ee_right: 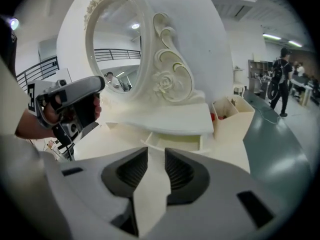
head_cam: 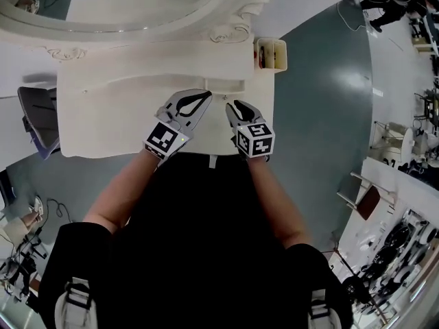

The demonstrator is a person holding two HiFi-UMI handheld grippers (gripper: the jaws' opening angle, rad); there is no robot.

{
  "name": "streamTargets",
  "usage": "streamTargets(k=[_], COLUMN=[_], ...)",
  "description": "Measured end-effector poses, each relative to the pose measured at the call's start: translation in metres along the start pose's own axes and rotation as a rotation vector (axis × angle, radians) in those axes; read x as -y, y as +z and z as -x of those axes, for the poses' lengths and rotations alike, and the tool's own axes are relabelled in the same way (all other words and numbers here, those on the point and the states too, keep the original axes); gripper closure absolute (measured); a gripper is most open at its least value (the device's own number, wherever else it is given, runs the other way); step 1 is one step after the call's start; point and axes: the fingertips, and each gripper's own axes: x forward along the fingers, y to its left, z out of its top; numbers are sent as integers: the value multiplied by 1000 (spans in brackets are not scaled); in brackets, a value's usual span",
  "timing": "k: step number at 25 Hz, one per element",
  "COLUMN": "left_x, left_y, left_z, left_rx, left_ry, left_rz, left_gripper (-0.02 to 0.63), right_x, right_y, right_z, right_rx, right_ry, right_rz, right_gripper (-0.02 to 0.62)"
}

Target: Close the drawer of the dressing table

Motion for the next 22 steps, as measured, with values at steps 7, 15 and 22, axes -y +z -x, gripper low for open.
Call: streamTargets(k=[7,15,22], left_x=[-6,-11,-13], left_y=[-18,-32,-41], left_z=[-8,-13,-10], left_rx=[-27,-48,-62], left_ry=[10,13,23], left_rz=[20,33,52], left_gripper=[612,611,611], right_x=[13,27,29], right_y=[-31,-46,-54], right_z=[-32,-55,-70], right_rx=[-99,-141,-161], right_ry=[-41,-97,-91], right_rz=[-59,-127,-197], right_gripper=[453,451,451])
